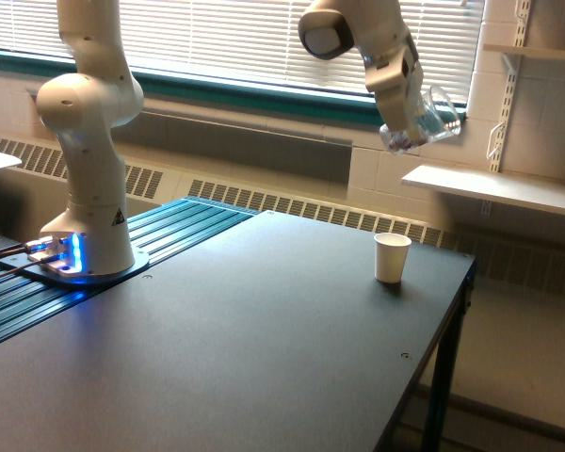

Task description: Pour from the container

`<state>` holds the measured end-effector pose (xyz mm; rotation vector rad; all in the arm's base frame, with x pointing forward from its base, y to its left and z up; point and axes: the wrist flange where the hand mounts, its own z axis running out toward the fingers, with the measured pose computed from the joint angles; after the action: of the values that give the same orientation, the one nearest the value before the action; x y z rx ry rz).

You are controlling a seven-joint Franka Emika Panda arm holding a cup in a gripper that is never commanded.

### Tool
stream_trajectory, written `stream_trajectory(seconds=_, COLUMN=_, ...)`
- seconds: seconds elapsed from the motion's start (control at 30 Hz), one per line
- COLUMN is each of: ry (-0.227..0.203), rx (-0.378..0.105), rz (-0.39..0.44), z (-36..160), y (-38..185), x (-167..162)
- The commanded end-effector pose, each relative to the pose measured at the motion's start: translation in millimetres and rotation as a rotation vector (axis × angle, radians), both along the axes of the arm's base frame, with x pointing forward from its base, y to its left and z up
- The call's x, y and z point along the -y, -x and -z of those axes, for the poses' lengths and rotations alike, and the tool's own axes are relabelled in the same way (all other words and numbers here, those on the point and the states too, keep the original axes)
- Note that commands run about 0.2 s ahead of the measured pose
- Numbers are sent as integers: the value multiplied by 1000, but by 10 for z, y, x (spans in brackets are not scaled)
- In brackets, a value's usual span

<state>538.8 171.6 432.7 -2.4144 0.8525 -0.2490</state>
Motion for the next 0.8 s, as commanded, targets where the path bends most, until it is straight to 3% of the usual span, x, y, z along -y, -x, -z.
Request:
stream_trajectory(seconds=0.03, ry=-45, rx=-53, rz=-96, z=342, y=43, x=-346)
stream_trajectory(seconds=0.27, ry=-113, rx=-117, rz=-106, z=665, y=162, x=-563)
stream_trajectory(seconds=0.5, ry=-150, rx=-191, rz=-132, z=1027, y=323, x=-751)
stream_trajectory(seconds=0.8, ry=-207, rx=-273, rz=-143, z=1336, y=496, x=-861)
